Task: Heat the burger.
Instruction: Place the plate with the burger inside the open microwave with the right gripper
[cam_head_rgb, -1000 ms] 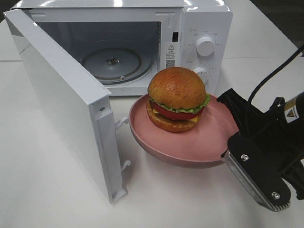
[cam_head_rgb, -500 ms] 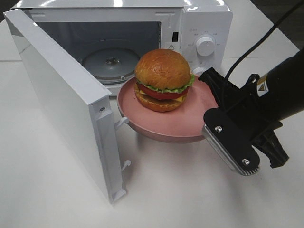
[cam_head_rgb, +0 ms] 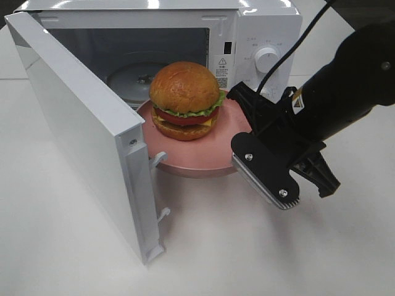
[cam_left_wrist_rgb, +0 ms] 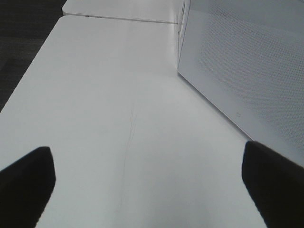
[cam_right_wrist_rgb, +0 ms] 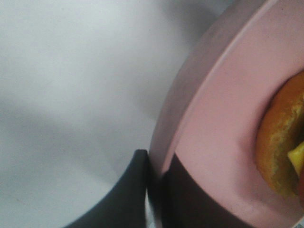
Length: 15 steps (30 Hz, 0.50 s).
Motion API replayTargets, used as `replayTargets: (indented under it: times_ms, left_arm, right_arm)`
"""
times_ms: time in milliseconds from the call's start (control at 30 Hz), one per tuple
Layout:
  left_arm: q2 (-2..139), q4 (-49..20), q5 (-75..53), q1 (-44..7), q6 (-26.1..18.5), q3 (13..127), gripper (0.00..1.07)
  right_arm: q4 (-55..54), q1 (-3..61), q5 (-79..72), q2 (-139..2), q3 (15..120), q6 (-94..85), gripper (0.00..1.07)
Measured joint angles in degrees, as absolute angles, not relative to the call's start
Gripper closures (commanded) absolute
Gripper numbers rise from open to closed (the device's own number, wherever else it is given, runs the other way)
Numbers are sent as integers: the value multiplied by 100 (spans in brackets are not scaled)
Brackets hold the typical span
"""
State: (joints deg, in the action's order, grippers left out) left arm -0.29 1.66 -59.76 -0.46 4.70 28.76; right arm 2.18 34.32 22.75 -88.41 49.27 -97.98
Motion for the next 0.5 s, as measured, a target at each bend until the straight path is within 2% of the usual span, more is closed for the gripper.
replayTargets:
  times_ms: [500]
  left_arm:
    - [-29,166,-5976,-46,470,2876,7]
  right_arm:
    - [441,3438,2298,-9505,5712,-9477,107]
